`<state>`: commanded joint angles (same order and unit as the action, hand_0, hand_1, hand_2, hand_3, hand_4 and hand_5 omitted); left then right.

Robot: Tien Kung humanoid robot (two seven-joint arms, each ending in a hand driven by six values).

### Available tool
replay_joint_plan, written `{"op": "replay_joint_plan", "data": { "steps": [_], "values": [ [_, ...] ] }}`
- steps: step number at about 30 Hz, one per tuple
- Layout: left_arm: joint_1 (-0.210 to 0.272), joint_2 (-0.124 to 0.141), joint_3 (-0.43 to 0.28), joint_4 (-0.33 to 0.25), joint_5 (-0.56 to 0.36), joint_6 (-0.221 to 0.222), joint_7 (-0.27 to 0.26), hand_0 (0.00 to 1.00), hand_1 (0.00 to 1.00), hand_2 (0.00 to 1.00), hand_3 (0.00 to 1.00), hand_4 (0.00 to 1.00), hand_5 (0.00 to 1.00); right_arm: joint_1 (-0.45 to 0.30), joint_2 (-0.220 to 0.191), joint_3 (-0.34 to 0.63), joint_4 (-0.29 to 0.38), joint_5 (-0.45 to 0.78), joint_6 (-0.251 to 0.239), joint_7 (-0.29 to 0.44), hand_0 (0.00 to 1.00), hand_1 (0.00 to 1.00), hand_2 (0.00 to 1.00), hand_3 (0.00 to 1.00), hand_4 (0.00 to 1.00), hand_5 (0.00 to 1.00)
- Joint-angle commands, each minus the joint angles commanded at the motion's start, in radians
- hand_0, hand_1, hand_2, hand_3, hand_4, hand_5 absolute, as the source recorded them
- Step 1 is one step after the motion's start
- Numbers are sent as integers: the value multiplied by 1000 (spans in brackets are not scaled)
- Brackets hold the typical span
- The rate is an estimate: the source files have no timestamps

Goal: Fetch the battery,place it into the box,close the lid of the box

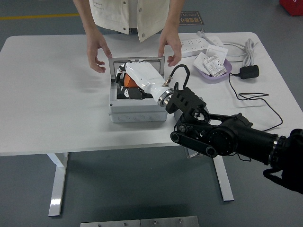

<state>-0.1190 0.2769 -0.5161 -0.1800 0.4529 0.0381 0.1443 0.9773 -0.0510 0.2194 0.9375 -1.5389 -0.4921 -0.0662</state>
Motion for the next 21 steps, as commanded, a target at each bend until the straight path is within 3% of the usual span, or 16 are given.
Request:
{"op": "replay_joint_plan", "data": {
  "steps": [7,21],
  "values": [
    [-4,2,8,0,1,-1,1,632,778,693,705,697,245,39,32,-55,-98,110,-14,21,132,199,274,222,2,2],
    [-22,6,37,0,-9,-2,-2,632,779,693,703,693,242,74,51,-169,-234,317,-52,64,142,205,278,227,2,2]
  ]
}}
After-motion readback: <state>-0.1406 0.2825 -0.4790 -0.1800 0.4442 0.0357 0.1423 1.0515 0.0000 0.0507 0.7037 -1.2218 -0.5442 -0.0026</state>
